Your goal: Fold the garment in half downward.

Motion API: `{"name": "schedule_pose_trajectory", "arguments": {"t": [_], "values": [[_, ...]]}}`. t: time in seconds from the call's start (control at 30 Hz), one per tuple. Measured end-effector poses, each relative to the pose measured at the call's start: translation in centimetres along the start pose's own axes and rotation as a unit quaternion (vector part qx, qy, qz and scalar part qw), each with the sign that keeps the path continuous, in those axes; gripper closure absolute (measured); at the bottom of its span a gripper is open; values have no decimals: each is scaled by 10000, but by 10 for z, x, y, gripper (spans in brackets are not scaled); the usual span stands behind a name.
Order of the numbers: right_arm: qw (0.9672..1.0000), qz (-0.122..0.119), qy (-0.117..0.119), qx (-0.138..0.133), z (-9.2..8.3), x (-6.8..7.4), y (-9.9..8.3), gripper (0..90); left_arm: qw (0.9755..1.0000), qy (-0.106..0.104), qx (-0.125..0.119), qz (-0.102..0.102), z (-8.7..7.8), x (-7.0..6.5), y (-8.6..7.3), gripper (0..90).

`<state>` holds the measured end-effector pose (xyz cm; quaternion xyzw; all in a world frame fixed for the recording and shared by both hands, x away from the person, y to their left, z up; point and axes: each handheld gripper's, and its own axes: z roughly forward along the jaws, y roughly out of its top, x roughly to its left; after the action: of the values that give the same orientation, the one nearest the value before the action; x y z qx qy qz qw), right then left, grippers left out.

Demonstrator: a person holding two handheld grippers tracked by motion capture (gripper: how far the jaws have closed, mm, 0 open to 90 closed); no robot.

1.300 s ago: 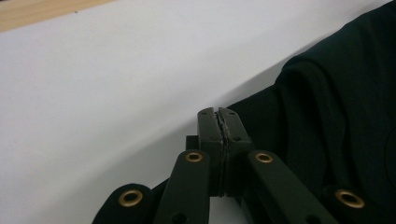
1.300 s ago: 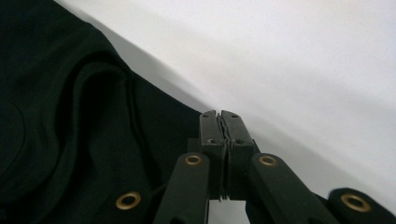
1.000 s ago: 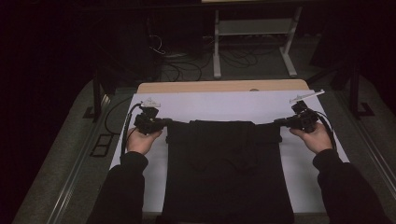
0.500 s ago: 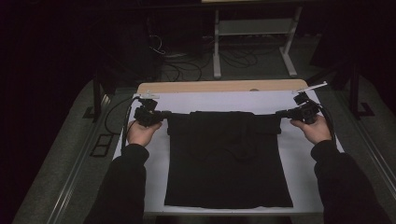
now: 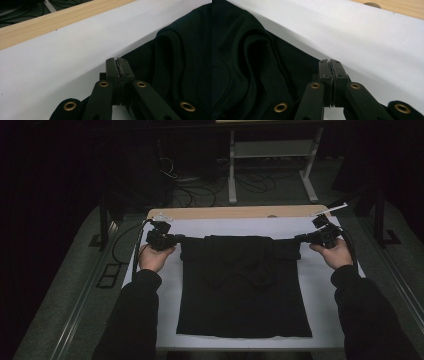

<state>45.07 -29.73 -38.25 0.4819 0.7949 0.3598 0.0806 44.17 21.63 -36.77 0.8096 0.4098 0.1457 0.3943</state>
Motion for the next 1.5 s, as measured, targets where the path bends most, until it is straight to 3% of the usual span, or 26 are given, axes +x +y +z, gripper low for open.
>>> {"name": "schedule_pose_trajectory", "arguments": {"t": [0.27,0.63,0.97,1.5], "values": [[10000,-54,-55,-48,0,2,11,871,9999,20,-103,-61,0,6,0,881],[9998,-101,-140,-44,3,2,22,871,9999,45,-120,24,5,11,4,881],[9997,-88,-172,124,18,0,19,868,9999,15,107,-6,21,15,-1,880],[9995,-60,-223,225,33,-4,17,866,9996,14,213,-179,37,21,-7,879]]}}
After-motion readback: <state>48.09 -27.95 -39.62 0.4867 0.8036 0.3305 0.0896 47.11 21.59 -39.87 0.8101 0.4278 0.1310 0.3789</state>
